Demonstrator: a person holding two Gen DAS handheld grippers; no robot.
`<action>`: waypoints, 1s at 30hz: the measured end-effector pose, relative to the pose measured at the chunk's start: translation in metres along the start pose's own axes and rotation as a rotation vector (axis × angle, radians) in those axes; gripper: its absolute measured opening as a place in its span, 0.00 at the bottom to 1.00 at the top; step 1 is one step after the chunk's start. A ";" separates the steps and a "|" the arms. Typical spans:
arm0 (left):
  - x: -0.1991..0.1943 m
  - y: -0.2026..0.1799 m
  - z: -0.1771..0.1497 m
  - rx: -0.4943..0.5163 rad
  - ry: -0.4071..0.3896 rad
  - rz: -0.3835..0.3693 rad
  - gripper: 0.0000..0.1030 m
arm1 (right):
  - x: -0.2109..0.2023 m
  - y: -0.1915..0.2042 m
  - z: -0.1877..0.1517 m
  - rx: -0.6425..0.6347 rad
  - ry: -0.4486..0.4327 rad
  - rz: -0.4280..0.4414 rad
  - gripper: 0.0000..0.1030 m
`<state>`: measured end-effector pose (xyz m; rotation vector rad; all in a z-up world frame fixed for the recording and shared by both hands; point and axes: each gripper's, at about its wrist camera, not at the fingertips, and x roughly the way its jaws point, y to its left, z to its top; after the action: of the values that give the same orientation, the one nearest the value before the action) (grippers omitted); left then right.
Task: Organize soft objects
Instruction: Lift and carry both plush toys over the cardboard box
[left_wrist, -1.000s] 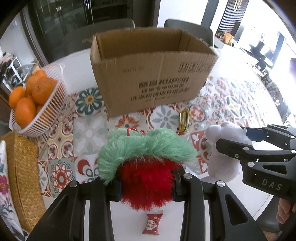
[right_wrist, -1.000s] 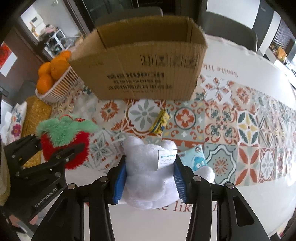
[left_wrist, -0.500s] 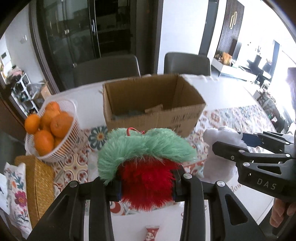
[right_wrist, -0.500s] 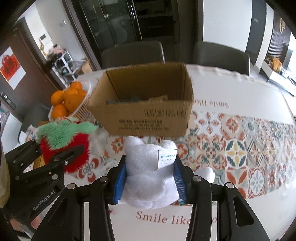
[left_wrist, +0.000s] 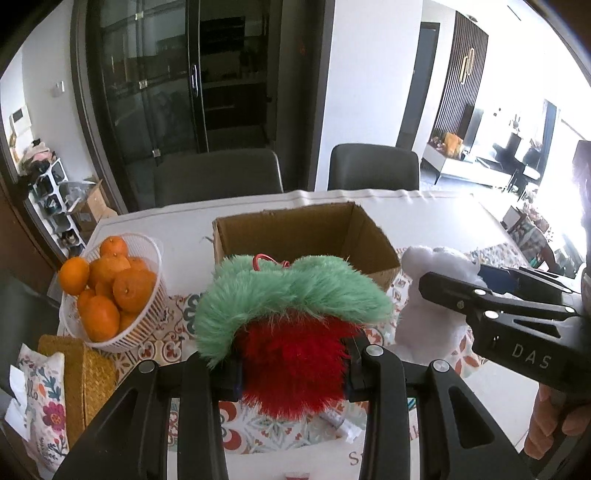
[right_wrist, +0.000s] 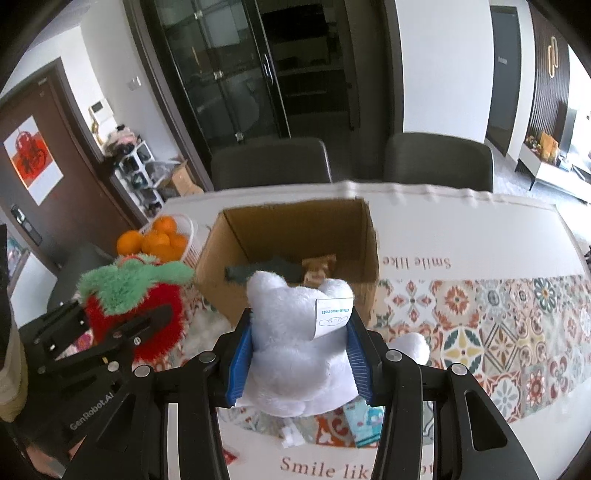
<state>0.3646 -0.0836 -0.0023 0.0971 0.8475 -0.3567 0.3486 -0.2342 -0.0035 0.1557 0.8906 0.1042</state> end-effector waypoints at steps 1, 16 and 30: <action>-0.001 0.000 0.002 0.001 -0.004 0.000 0.35 | -0.001 0.000 0.003 -0.001 -0.009 0.001 0.46; 0.003 0.008 0.043 -0.027 -0.032 0.005 0.35 | 0.004 -0.001 0.051 -0.014 -0.068 0.033 0.46; 0.042 0.020 0.072 -0.066 0.011 0.008 0.35 | 0.047 -0.010 0.090 0.012 -0.034 0.069 0.46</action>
<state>0.4479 -0.0926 0.0130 0.0417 0.8690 -0.3203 0.4486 -0.2449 0.0142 0.1992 0.8521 0.1600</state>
